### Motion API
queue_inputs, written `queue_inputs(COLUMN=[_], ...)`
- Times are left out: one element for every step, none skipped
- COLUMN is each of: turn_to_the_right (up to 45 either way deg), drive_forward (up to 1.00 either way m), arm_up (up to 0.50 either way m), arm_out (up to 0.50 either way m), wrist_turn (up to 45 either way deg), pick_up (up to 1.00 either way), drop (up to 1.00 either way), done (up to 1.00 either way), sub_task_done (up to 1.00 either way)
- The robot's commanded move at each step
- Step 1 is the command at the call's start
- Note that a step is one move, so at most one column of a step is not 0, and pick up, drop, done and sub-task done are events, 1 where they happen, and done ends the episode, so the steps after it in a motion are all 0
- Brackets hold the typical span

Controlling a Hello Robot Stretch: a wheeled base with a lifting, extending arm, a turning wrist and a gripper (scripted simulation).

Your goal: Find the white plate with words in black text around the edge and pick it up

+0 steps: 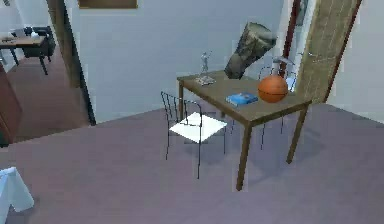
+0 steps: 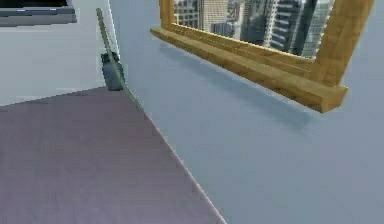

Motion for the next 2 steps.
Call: queue_inputs(turn_to_the_right=[-21.0,0.0], drive_forward=[0.00,0.50], arm_up=[0.00,0.00], arm_out=[0.00,0.00], wrist_turn=[0.0,0.0], pick_up=[0.00,0.00], drop=[0.00,0.00], done=[0.00,0.00], sub_task_done=[0.00,0.00])
